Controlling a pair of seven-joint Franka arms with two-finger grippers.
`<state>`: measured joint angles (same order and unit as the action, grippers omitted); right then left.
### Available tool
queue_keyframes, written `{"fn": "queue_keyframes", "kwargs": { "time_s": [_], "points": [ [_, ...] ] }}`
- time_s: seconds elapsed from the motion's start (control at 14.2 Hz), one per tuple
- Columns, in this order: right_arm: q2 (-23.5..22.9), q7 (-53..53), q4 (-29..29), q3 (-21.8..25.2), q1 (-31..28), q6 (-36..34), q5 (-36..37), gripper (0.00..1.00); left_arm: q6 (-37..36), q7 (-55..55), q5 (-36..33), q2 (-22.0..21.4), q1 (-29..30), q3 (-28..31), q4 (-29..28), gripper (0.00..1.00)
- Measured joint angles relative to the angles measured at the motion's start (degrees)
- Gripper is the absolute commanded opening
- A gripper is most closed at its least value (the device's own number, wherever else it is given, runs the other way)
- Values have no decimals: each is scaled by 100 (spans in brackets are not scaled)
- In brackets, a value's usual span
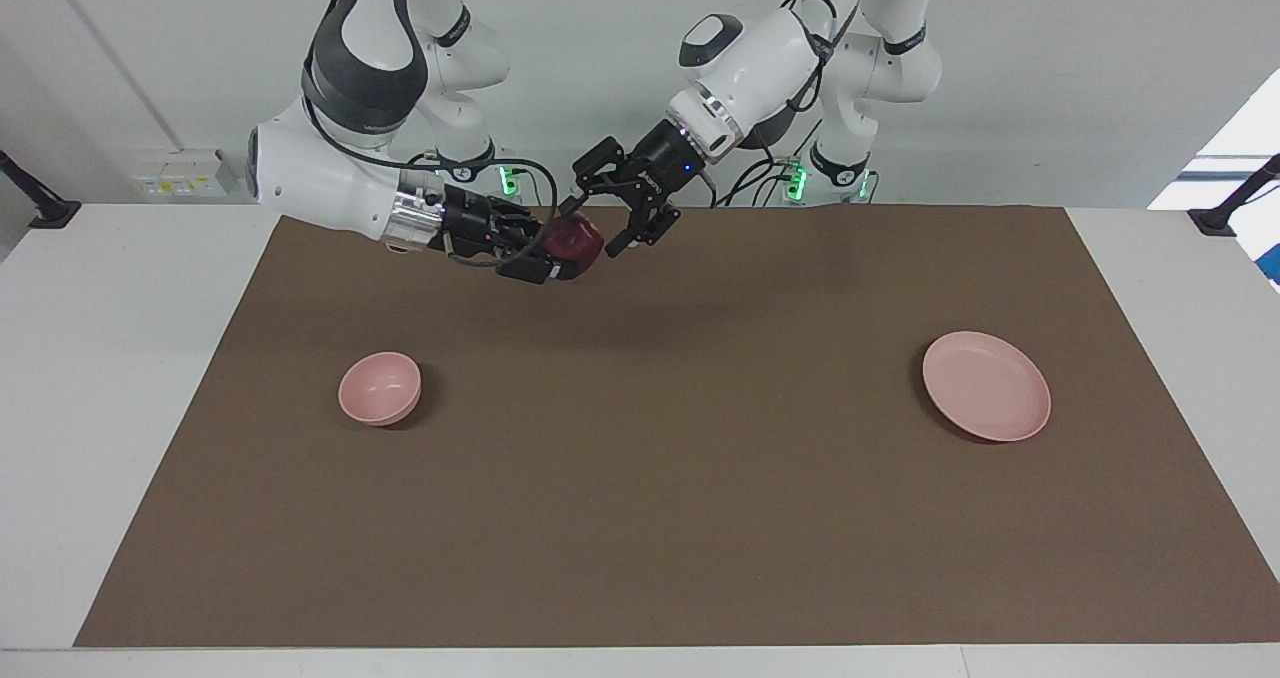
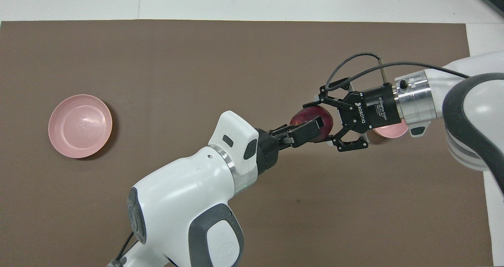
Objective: Move apple from plate to bowl
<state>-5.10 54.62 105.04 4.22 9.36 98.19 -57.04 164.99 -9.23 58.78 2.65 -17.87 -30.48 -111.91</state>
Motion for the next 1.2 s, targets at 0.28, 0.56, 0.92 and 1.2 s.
{"fn": "queue_keyframes", "kwargs": {
  "time_s": [0.28, 0.56, 0.92, 1.2],
  "points": [
    [-4, -223, 7, 14, -47, 0, 575, 0, -798, 32, -398, -3, 606, 48, 21, 100],
    [-14, -862, 14, 25, -94, 5, 1718, 0, -1793, 39, -1329, -4, 1296, 83, 124, 100],
    [-43, -2315, 45, 48, -327, 364, 3228, 0, -3420, 42, -2999, 2, 2166, 107, 576, 100],
    [-184, -3509, 209, 52, -446, 826, 4175, 0, -4007, 44, -4187, 10, 2534, 118, 897, 100]
  ]
}}
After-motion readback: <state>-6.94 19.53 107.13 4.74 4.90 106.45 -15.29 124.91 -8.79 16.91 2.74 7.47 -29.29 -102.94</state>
